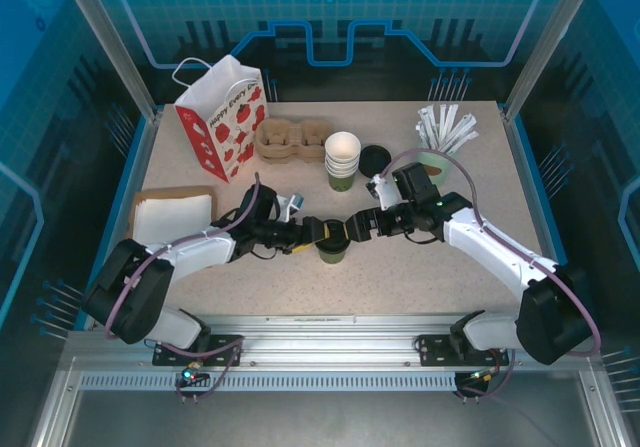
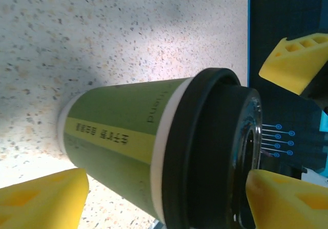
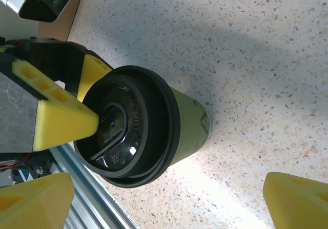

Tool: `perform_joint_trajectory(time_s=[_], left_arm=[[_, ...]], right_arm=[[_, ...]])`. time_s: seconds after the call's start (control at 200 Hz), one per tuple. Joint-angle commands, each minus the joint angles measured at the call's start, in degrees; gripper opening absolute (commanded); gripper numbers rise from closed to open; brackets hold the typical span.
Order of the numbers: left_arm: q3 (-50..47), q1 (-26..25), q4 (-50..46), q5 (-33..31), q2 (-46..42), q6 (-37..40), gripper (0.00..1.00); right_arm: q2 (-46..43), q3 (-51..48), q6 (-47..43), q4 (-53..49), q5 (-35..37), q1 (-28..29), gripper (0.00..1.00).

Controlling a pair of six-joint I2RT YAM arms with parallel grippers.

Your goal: Pack the takeout coffee

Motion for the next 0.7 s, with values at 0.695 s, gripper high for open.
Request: perform_joint_trajectory(time_s=[0.695], left_arm=[[6.6,-9.9,12.3,-3.9,11.7,-8.0,0.72]], right_arm=[[-4.5,1.5,-1.8,-4.0,1.5,-3.7,0.96]])
